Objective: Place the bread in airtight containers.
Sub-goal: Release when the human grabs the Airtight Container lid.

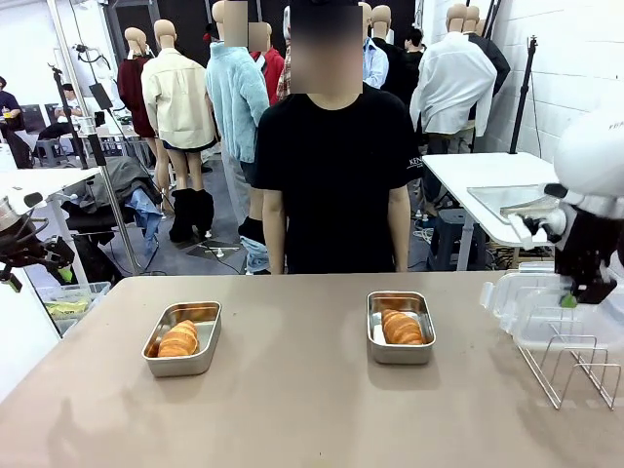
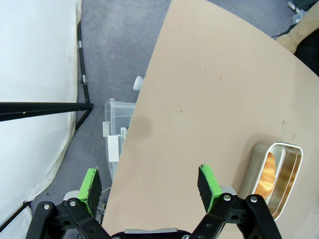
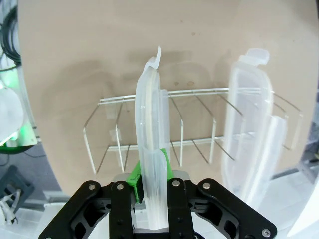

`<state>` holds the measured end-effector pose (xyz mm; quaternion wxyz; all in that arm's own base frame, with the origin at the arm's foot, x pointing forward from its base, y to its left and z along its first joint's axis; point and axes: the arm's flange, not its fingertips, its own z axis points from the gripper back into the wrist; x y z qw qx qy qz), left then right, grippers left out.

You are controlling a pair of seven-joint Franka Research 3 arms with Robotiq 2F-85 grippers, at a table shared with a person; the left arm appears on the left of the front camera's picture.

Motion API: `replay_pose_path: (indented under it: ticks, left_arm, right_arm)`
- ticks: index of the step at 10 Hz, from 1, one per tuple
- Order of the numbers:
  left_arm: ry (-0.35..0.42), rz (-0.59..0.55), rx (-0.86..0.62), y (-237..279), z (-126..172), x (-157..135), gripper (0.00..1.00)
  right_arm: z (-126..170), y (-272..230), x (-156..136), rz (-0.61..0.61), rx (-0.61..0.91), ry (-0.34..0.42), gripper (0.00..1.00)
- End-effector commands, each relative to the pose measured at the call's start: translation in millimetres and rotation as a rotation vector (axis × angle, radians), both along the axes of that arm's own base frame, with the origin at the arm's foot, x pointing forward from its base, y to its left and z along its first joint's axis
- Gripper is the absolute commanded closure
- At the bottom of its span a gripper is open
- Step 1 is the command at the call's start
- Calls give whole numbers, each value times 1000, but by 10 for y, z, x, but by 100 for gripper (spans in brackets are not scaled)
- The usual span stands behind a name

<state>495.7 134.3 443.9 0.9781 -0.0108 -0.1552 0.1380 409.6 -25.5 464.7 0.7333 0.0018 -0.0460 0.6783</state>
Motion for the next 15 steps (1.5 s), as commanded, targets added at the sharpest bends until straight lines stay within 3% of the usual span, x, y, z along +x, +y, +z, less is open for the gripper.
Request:
replay_pose_path:
  ticks: [1, 3, 5, 7, 10, 12, 15]
  left_arm:
    - [-1, 3, 2, 19, 7, -8, 0]
    - [-1, 3, 2, 19, 7, -8, 0]
    - [-1, 3, 2, 19, 7, -8, 0]
    - [-1, 3, 2, 19, 7, -8, 0]
    - [-1, 3, 2, 19, 7, -8, 0]
    - [-1, 3, 2, 19, 7, -8, 0]
    - [-1, 3, 2, 19, 7, -8, 0]
  right_arm:
    - [429, 55, 44, -16, -11, -2, 100]
    - [1025, 181, 220, -99, 78, 95, 100]
    - [1595, 273, 418, -311, 201, 83, 100]
    - [1849, 383, 795, -489, 361, 84, 100]
    - [1725, 568, 1569, -879, 590, 217, 100]
    - [1437, 726, 1919, -1025, 567, 210, 100]
    - [1101, 737, 2154, -1113, 587, 211, 100]
